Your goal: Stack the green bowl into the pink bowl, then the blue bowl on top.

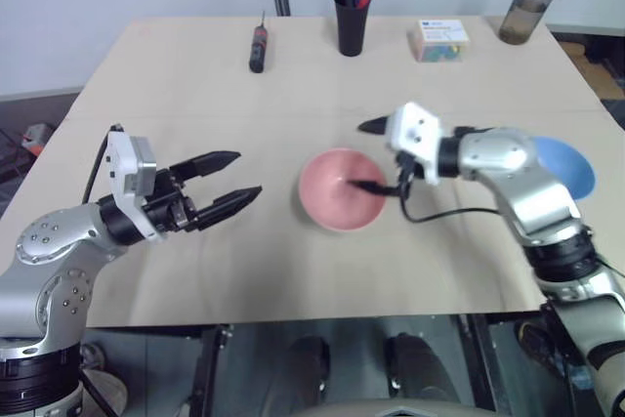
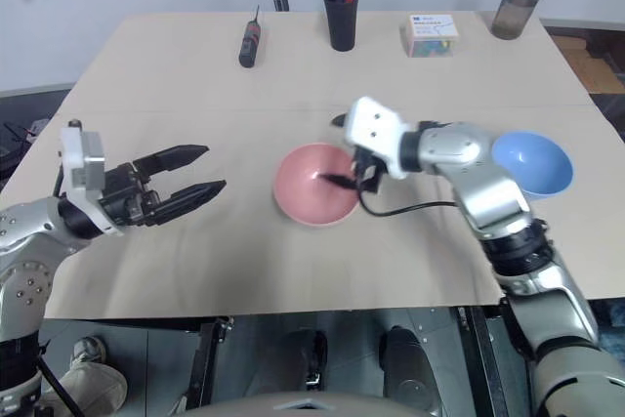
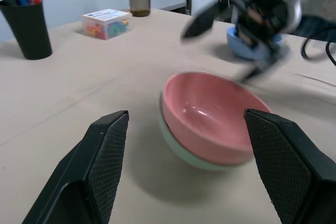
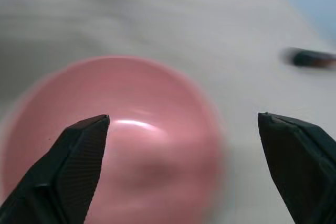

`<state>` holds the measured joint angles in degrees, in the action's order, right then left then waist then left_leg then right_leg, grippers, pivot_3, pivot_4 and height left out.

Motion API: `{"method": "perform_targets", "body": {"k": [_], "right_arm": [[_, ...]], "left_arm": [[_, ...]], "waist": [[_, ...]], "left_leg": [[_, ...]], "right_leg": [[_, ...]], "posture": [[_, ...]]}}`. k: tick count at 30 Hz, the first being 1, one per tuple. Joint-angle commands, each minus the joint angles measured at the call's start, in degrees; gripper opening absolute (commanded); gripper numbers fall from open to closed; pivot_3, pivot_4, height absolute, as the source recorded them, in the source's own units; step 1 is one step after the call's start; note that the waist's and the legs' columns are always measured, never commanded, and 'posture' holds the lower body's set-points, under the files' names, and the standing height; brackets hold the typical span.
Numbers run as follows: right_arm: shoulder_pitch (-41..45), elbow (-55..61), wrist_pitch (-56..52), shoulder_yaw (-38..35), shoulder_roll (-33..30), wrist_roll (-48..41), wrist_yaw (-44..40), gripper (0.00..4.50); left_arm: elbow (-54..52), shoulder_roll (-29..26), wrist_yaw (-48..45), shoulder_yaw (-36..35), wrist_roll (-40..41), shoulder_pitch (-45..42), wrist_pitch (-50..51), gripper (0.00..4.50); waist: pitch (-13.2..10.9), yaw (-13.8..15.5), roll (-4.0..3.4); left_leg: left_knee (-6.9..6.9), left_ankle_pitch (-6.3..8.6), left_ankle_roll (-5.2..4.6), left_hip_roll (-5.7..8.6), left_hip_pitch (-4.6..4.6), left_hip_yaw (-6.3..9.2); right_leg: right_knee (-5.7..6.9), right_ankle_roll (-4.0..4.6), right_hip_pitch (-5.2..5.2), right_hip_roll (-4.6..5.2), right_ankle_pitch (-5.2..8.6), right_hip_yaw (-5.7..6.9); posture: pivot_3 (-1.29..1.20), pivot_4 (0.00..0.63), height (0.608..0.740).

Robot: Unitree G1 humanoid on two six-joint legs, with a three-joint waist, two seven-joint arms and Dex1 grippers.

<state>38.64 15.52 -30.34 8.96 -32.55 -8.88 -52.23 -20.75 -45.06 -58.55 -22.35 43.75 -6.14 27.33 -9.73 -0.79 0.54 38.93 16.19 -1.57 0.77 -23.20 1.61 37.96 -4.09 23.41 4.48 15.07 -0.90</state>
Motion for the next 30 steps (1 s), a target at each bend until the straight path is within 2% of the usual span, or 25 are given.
{"method": "perform_targets", "body": {"k": [1, 6, 10, 14, 18, 25, 26, 30], "right_arm": [[-6.2, 8.6, -7.1, -12.2, -1.7, -4.3, 5.6, 4.48], [-16.8, 11.0, -11.5, -20.3, -4.5, 4.4, 18.9, 4.48], [-24.0, 8.5, -11.6, -20.3, -5.9, 10.3, 25.3, 4.48], [-25.3, 3.3, -12.7, -20.5, -3.4, 11.5, 30.0, 4.48], [-24.0, -1.8, -11.6, -20.1, -2.1, 10.3, 30.3, 3.41], [-21.9, -4.7, -10.4, -18.9, -2.1, 9.0, 29.4, 0.27], [-21.6, -4.7, -10.4, -18.8, -2.2, 8.9, 29.2, 0.06], [-20.1, -2.2, -9.3, -17.8, -3.3, 7.5, 26.4, 0.06]], "left_arm": [[-1.2, 0.1, -0.7, 3.0, 1.5, -4.4, 0.2, 3.71], [1.9, 1.8, -2.4, 8.0, 1.5, -11.0, 0.5, 3.71], [5.5, 2.2, -4.9, 10.4, 0.3, -14.0, -0.3, 3.71], [6.4, 2.5, -5.6, 11.5, 0.1, -15.7, -0.1, 3.71], [5.7, 1.8, -5.4, 10.5, 0.4, -15.3, 0.4, 3.71], [3.6, 1.4, -3.9, 8.7, 0.8, -12.8, 0.5, 3.71], [3.3, 1.5, -3.6, 8.5, 0.9, -12.5, 0.6, 3.71], [3.0, 1.6, -2.7, 7.7, 0.9, -11.5, 0.4, 3.71]], "waist": [[0.0, 0.4, 0.03], [0.0, 0.4, 0.02], [0.0, -0.2, 0.01], [0.0, -0.5, 0.02], [0.0, -0.3, 0.01], [0.0, -0.2, 0.01], [0.0, -0.2, 0.01], [0.0, -0.1, 0.01]], "left_leg": [[0.01, 0.0, 0.0, 0.01, -0.04, 0.05], [0.06, -0.01, -0.01, 0.06, -0.07, 0.02], [0.06, -0.01, -0.01, 0.06, -0.03, -0.12], [0.06, -0.01, -0.02, 0.03, 0.09, -0.27], [0.07, 0.0, -0.03, -0.01, 0.2, -0.29], [0.07, -0.01, -0.03, -0.07, 0.19, -0.28], [0.07, -0.01, -0.03, -0.08, 0.19, -0.27], [0.07, -0.01, -0.03, -0.08, 0.19, -0.28]], "right_leg": [[-0.02, 0.0, 0.0, 0.0, 0.0, 0.04], [0.02, 0.0, 0.0, -0.01, 0.0, 0.02], [0.07, -0.01, 0.02, -0.16, 0.0, -0.1], [0.12, -0.01, 0.0, -0.31, 0.0, -0.28], [0.12, -0.01, -0.09, -0.33, 0.0, -0.32], [0.12, -0.01, -0.08, -0.32, 0.0, -0.34], [0.11, -0.01, -0.08, -0.32, 0.0, -0.33], [0.12, -0.01, -0.08, -0.32, 0.0, -0.34]], "posture": [[0.0, 0.15, 0.74], [0.0, 0.15, 0.74], [0.0, 0.15, 0.74], [0.0, 0.15, 0.74], [0.0, 0.15, 0.74], [0.0, 0.15, 0.74], [0.0, 0.15, 0.74], [0.0, 0.15, 0.74]]}}
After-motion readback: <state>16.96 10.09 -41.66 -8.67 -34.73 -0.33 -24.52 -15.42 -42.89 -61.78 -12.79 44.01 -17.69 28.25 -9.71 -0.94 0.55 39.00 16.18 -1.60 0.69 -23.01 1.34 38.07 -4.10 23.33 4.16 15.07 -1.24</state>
